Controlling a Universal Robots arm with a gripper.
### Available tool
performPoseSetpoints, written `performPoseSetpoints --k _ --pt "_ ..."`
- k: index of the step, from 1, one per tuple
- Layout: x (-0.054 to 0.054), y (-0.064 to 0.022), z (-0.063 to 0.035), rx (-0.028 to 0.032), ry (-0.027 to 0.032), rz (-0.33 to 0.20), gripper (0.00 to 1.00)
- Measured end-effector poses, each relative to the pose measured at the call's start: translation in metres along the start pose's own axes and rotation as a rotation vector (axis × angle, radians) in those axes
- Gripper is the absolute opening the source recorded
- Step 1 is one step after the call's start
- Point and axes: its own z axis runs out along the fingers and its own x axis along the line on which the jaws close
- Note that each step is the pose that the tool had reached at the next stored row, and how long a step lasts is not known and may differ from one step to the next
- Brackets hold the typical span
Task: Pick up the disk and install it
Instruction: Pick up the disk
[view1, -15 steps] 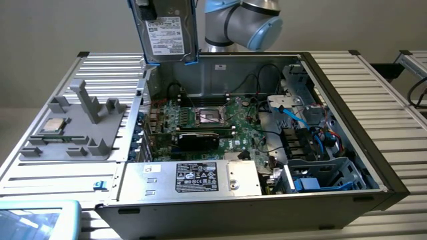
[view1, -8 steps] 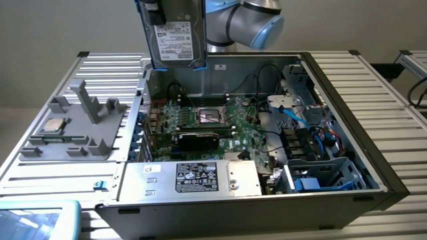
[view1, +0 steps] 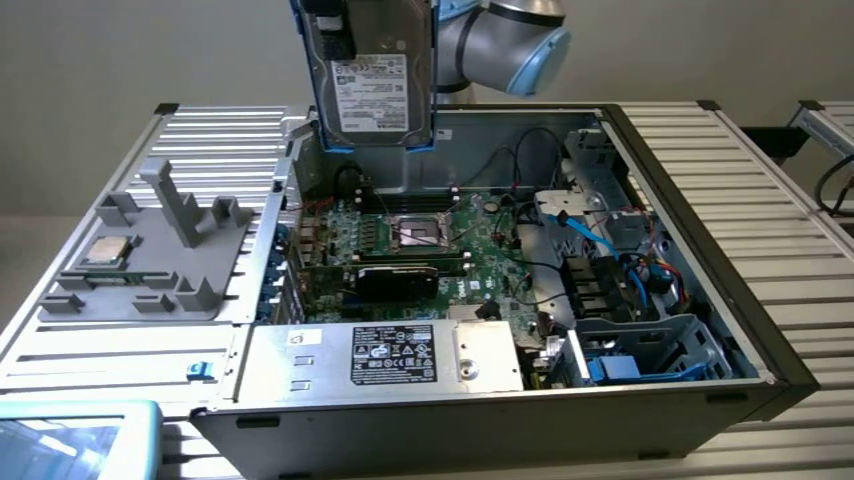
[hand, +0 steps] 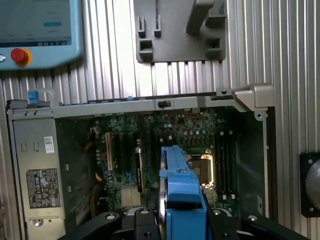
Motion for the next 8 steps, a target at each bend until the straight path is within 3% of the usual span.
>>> performPoseSetpoints --k 8 --pt "0.012 -0.0287 0.0016 -0.0083 0.0035 0.000 0.37"
